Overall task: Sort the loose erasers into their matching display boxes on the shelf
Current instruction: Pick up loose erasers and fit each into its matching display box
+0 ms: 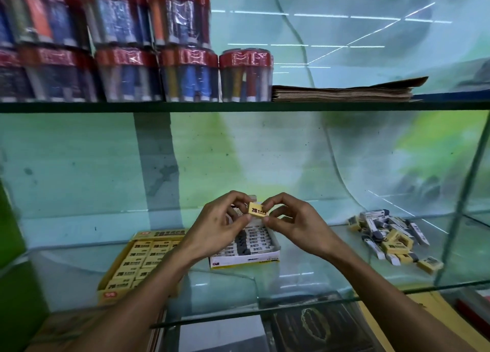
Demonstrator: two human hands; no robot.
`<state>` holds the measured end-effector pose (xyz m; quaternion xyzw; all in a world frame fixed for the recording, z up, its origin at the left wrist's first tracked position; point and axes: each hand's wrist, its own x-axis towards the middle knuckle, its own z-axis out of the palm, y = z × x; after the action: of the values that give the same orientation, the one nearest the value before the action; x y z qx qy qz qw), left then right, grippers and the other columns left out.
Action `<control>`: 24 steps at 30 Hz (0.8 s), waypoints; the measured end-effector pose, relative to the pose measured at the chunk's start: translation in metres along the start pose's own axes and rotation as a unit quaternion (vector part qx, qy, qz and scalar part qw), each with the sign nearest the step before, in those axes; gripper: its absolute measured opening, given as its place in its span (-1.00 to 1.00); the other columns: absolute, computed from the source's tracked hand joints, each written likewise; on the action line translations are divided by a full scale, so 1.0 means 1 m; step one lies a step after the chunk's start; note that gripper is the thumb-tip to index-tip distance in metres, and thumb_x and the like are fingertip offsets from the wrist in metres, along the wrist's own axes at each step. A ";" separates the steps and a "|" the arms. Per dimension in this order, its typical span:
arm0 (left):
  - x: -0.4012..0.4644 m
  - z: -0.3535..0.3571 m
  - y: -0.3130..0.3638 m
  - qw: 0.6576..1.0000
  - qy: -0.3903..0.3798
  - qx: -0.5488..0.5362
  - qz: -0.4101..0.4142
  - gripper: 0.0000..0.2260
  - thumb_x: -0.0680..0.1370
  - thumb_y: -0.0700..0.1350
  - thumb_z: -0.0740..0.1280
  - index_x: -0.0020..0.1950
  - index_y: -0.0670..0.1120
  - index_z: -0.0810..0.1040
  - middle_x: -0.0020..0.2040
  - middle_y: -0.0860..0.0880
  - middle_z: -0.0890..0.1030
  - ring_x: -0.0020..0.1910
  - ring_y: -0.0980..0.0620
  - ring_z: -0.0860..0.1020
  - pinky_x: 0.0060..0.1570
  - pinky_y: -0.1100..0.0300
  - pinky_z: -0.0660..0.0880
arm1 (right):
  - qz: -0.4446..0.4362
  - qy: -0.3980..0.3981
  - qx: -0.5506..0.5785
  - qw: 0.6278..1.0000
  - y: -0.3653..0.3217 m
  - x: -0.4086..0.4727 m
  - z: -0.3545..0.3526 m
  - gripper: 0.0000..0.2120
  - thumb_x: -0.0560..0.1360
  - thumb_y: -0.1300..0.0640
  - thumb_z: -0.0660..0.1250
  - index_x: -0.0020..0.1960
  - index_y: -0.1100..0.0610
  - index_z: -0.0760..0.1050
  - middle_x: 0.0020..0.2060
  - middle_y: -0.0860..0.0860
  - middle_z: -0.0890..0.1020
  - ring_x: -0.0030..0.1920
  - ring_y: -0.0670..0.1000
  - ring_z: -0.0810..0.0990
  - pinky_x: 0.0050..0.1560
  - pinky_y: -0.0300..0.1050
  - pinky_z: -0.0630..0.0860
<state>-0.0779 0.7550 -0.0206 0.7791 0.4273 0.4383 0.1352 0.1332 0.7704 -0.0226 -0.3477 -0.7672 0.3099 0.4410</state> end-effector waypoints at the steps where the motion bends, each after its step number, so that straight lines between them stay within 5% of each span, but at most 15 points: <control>1: -0.002 -0.004 -0.001 1.000 0.002 -0.003 -0.010 -0.78 0.55 -0.09 0.39 0.13 0.16 0.50 -0.03 0.13 0.56 -0.15 0.13 0.56 -0.20 0.34 0.48 | -0.023 -0.003 -0.031 0.999 0.000 0.001 0.003 -0.85 0.49 0.18 0.45 0.00 0.00 0.54 -0.04 0.01 0.64 -0.14 0.07 0.64 -0.06 0.09 0.61; 8: -0.022 -0.040 -0.010 0.997 -0.001 -0.037 -0.060 -0.75 0.57 -0.07 0.37 0.22 0.15 0.48 0.09 0.13 0.56 -0.03 0.08 0.58 -0.05 0.15 0.55 | -0.121 0.005 -0.124 0.985 -0.012 0.015 0.036 -0.85 0.46 0.20 0.45 -0.01 0.03 0.57 -0.02 -0.13 0.63 -0.07 -0.07 0.60 -0.09 -0.07 0.56; 12: -0.038 -0.070 -0.017 0.983 0.105 -0.113 -0.103 -0.73 0.59 -0.21 0.32 0.22 0.09 0.52 0.09 0.09 0.59 -0.04 0.10 0.57 -0.08 0.23 0.50 | -0.099 -0.085 -0.120 0.984 -0.021 0.022 0.062 -0.88 0.46 0.10 0.45 -0.03 -0.07 0.59 -0.12 -0.12 0.65 -0.17 -0.05 0.60 -0.11 -0.10 0.56; 16: -0.051 -0.090 -0.023 0.962 0.211 -0.119 -0.127 -0.87 0.61 -0.12 0.30 0.13 0.02 0.57 -0.05 -0.01 0.61 -0.20 0.12 0.56 -0.16 0.25 0.49 | -0.121 -0.200 -0.153 0.960 -0.035 0.027 0.094 -0.89 0.48 0.10 0.44 0.01 0.00 0.62 -0.16 -0.15 0.65 -0.18 -0.16 0.58 -0.19 -0.38 0.42; 24: -0.067 -0.111 -0.031 0.950 0.257 -0.110 -0.142 -0.92 0.61 -0.03 0.30 0.05 0.11 0.58 -0.12 -0.05 0.62 -0.17 -0.01 0.56 -0.09 0.06 0.51 | -0.137 -0.365 -0.218 0.895 -0.058 0.044 0.121 -0.87 0.49 0.09 0.44 0.04 0.02 0.63 -0.20 -0.26 0.59 -0.12 -0.22 0.58 -0.15 -0.44 0.40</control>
<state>-0.1999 0.7032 -0.0122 0.5523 0.5027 0.6439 0.1662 -0.0064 0.7528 -0.0082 -0.1889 -0.9626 0.1762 0.0817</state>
